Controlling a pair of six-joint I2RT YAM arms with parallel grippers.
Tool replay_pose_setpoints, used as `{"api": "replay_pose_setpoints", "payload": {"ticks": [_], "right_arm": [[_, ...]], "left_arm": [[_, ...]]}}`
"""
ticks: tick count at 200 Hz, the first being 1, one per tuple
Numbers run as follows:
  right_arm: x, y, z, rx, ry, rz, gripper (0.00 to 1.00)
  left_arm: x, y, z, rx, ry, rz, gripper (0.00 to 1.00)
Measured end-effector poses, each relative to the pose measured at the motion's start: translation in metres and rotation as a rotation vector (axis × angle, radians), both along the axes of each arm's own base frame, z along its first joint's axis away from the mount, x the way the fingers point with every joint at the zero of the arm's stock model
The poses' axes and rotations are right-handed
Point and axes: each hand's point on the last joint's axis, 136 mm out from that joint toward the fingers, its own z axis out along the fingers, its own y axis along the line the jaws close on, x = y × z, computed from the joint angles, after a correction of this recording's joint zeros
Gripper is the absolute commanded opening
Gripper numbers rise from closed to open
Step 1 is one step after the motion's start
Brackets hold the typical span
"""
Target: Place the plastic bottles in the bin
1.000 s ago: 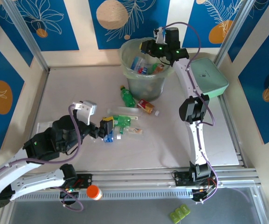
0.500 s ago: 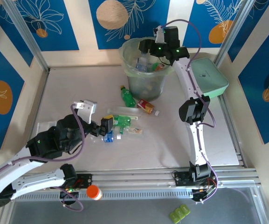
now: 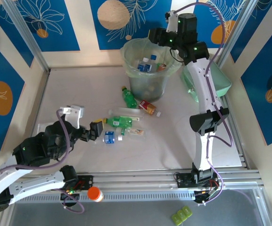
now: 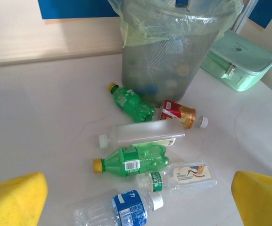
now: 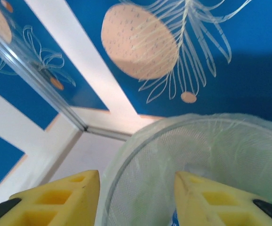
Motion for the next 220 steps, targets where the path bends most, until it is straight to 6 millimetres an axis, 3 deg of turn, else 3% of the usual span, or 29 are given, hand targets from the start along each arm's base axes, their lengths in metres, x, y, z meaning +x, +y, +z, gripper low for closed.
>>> {"api": "replay_pose_setpoints", "payload": {"ticks": [49,98,124,150,174,195,220], "right_arm": [[0.001,0.025,-0.071,-0.068,0.182,0.057,0.22],[0.027,0.013,-0.162,-0.137,0.395,-0.014,0.16],[0.027,0.005,-0.18,-0.158,0.456,-0.037,0.17],[0.022,0.002,-0.162,-0.162,0.42,-0.046,0.2],[-0.001,0.001,-0.119,-0.164,0.341,-0.048,0.29],[-0.039,-0.001,-0.068,-0.171,0.222,-0.054,0.42],[-0.097,-0.003,-0.013,-0.144,0.065,-0.055,0.48]], "left_arm": [[-0.003,0.014,-0.012,0.026,0.06,0.061,0.99],[-0.002,0.014,-0.029,0.052,0.133,0.103,0.99],[-0.001,0.018,-0.035,0.019,0.173,0.161,0.99],[0.005,0.027,-0.051,-0.016,0.261,0.281,0.99],[0.013,0.04,-0.073,-0.096,0.384,0.426,0.99],[0.014,0.053,-0.103,-0.187,0.521,0.56,0.99],[0.006,0.057,-0.136,-0.316,0.688,0.694,0.99]]}}
